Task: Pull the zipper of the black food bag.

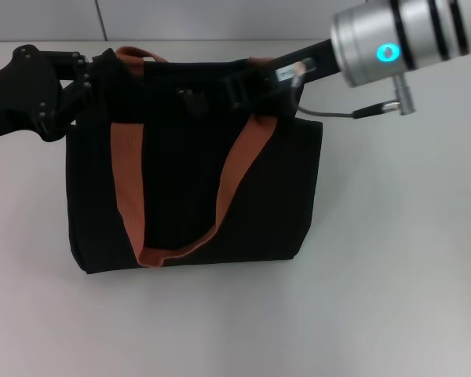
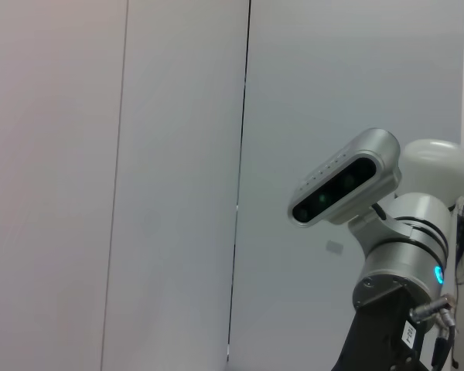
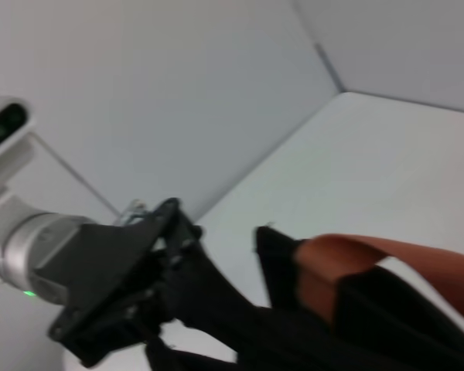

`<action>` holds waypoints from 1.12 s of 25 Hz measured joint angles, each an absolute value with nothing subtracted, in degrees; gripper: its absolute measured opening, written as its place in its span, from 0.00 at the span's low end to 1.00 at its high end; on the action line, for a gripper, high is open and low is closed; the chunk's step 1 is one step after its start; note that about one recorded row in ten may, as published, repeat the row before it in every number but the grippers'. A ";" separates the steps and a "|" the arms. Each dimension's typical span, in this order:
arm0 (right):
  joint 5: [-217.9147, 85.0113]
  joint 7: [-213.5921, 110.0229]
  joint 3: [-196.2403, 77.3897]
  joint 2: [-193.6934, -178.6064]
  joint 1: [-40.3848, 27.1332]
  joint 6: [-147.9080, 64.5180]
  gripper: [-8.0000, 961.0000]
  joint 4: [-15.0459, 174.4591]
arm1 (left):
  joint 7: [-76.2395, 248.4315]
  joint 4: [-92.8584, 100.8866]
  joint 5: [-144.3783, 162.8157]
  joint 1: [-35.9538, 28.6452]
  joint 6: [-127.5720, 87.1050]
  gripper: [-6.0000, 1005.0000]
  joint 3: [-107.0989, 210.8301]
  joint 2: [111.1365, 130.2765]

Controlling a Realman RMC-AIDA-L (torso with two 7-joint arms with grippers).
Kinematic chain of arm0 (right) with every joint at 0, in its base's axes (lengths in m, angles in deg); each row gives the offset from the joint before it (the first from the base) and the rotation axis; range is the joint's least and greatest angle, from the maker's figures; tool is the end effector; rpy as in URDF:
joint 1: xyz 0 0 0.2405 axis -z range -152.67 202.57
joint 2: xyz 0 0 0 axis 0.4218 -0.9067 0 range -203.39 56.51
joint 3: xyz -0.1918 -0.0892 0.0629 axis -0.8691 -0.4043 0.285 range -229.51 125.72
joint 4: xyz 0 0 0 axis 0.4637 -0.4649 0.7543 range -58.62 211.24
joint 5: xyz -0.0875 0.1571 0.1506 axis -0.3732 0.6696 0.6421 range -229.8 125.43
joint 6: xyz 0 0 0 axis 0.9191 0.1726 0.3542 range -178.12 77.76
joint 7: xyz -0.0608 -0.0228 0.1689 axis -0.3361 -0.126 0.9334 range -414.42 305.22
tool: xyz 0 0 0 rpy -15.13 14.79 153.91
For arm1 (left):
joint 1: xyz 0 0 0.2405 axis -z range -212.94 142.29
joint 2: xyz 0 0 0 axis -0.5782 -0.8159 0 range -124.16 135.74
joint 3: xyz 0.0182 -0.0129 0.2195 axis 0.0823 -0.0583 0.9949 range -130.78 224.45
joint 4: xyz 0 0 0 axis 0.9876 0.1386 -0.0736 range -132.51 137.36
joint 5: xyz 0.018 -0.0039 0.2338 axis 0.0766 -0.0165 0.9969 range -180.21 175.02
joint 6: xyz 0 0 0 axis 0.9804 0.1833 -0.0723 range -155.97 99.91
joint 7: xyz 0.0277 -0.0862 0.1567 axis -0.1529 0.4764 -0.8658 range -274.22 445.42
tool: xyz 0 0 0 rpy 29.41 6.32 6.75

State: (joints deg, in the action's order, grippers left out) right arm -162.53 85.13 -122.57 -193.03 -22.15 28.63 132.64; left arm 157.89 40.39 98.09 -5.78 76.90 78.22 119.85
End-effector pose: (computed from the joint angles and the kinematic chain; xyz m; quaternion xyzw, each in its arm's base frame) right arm 0.0461 0.3942 -0.0495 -0.9217 0.3585 0.1481 0.0084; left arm -0.2089 0.3409 0.0705 -0.9021 -0.0994 -0.3856 0.1663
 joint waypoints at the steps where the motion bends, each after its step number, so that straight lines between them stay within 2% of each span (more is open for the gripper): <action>1: -163.84 87.24 -122.62 -193.04 -19.26 28.61 0.01 137.21 | 157.88 40.39 98.06 -5.81 76.90 0.08 78.18 119.83; 3: -164.16 88.16 -122.62 -193.04 -17.85 28.70 0.01 139.20 | 157.87 40.39 98.05 -5.81 76.90 0.08 78.10 119.80; 6: -165.56 91.32 -122.51 -193.03 -10.86 29.57 0.01 148.21 | 157.86 40.39 98.04 -5.83 76.90 0.08 77.30 119.71; 9: -165.99 91.73 -122.37 -193.03 -9.47 29.84 0.01 149.84 | 157.85 40.39 98.04 -5.84 76.84 0.08 77.18 119.70; 10: -166.49 92.21 -121.93 -193.03 -7.13 30.52 0.01 152.34 | 157.85 40.38 98.04 -5.87 76.38 0.08 77.00 119.65; 18: -159.62 85.59 -117.82 -193.09 -4.00 33.55 0.01 152.20 | 157.75 40.30 98.01 -5.97 75.70 0.08 77.08 119.77; 23: -142.79 66.76 -112.75 -192.43 -2.31 38.90 0.15 141.90 | 157.75 40.30 98.01 -6.60 75.63 0.08 76.91 119.90; 27: -136.93 52.19 -108.38 -191.95 -3.28 49.25 0.27 132.73 | 158.07 40.23 98.00 -6.77 75.55 0.08 76.91 119.89; 28: -135.58 42.40 -106.05 -191.42 -3.87 57.10 0.31 125.81 | 158.11 40.06 98.00 -6.78 75.53 0.08 76.91 119.89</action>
State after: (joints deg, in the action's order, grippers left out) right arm -135.58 42.40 -106.05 -191.42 -3.87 57.10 125.81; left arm 158.11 40.06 98.00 -6.78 75.53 76.91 119.89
